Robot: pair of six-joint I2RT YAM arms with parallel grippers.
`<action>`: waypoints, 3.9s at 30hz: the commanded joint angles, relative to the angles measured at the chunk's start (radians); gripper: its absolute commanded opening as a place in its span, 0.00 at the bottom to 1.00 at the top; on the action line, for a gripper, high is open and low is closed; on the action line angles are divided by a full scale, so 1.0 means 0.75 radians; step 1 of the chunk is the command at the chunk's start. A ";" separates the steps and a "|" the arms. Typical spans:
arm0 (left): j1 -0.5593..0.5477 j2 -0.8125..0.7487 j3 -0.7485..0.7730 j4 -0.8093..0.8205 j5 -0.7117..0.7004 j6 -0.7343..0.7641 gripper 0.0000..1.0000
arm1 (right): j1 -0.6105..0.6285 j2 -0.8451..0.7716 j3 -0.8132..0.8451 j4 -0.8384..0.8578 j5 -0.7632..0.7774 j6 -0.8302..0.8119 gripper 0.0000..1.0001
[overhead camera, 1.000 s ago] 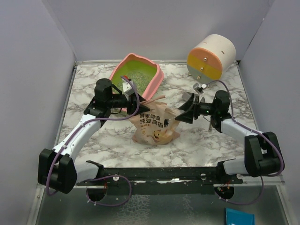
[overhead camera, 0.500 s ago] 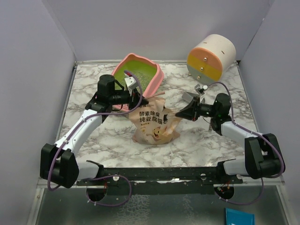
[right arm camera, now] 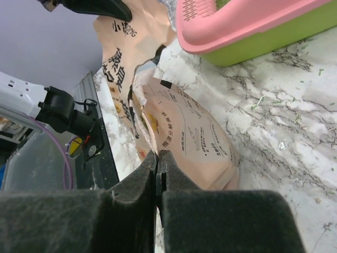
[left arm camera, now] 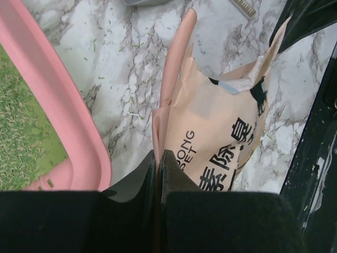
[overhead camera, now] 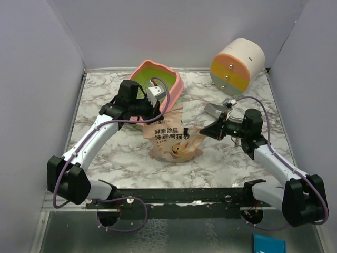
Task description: Fill the litter box with clean litter
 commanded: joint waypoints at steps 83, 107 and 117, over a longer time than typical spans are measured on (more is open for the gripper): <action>-0.728 -0.025 -0.309 0.185 -0.501 0.619 0.56 | -0.018 -0.017 0.448 -1.077 0.083 -0.299 0.52; -0.728 -0.084 -0.325 0.139 -0.549 0.632 0.17 | -0.018 0.073 0.326 -0.891 -0.045 -0.199 0.01; -0.730 -0.202 -0.412 0.167 -0.682 0.721 0.00 | -0.160 0.058 0.112 -0.389 -0.352 0.340 0.01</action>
